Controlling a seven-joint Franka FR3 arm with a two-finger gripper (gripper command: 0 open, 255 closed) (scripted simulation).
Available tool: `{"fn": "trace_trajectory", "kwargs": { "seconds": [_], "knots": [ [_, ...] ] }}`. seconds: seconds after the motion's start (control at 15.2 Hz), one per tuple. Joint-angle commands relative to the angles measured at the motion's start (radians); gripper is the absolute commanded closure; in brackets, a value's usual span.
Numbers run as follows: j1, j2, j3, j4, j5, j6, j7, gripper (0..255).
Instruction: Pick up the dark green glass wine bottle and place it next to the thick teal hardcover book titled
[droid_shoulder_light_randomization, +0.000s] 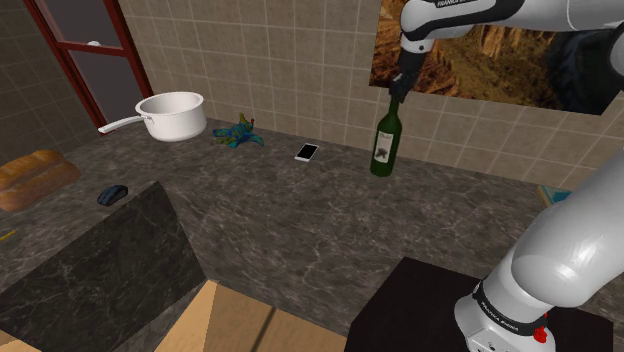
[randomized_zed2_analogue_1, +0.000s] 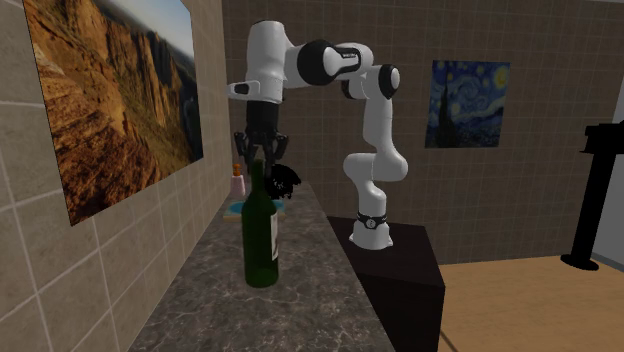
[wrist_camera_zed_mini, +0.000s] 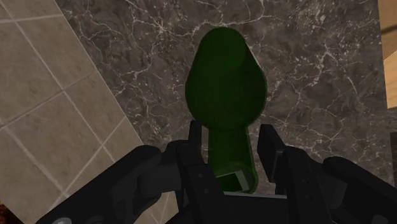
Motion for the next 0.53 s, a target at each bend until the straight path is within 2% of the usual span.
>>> {"fn": "trace_trajectory", "kwargs": {
  "seconds": [0.0,0.07,0.46],
  "knots": [
    [0.001,-0.002,0.002,0.026,-0.001,-0.029,0.002,255],
    [0.001,-0.002,0.002,0.037,0.000,-0.038,0.002,255],
    [-0.051,-0.134,-0.052,-0.088,-0.046,-0.035,-0.088,255]
  ]
}}
